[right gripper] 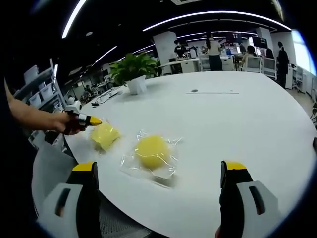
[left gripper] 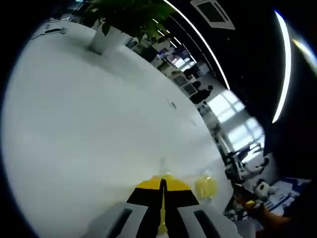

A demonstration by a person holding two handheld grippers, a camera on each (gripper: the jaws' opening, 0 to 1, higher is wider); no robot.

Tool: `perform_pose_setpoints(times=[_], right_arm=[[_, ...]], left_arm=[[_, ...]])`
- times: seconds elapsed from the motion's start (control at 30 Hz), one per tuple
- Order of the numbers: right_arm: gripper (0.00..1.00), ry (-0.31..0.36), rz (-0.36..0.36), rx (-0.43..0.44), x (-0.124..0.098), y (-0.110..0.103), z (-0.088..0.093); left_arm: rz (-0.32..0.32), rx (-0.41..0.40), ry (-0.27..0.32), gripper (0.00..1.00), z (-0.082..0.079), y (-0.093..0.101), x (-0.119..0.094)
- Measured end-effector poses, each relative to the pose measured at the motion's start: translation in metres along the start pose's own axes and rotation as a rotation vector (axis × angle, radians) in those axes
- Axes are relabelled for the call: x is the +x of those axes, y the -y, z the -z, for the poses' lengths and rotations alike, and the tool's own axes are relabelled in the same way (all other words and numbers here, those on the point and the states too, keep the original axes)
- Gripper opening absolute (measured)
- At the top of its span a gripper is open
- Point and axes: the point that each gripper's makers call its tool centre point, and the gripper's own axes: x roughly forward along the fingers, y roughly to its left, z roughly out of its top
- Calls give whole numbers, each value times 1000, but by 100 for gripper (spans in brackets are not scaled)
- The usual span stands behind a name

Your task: Compare the silicone blocks by pressing each to a similar depth, holding the contact briefly, and releasing to observe deformation and rebound differences across the visible hardness samples.

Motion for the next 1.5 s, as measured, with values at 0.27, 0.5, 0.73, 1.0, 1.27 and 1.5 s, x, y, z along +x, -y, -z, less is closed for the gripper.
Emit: perform_pose_setpoints(times=[0.27, 0.5, 0.73, 1.0, 1.27, 1.5], right_arm=[[96, 10, -12, -10, 2, -5, -5], [96, 15, -28, -33, 3, -12, -11], [96, 56, -51, -46, 4, -19, -30], [96, 105, -113, -53, 8, -36, -51], [96, 148, -174, -96, 7, -56, -78], [96, 174, -271, -123, 8, -79, -100]], left_arm=[[60, 60, 12, 0, -12, 36, -4], [86, 279, 15, 0, -20, 65, -9], [119, 383, 61, 0, -34, 96, -19], [217, 521, 96, 0, -62, 156, -38], [282, 573, 104, 0, -77, 191, -53], [350, 622, 70, 0, -67, 215, -59]])
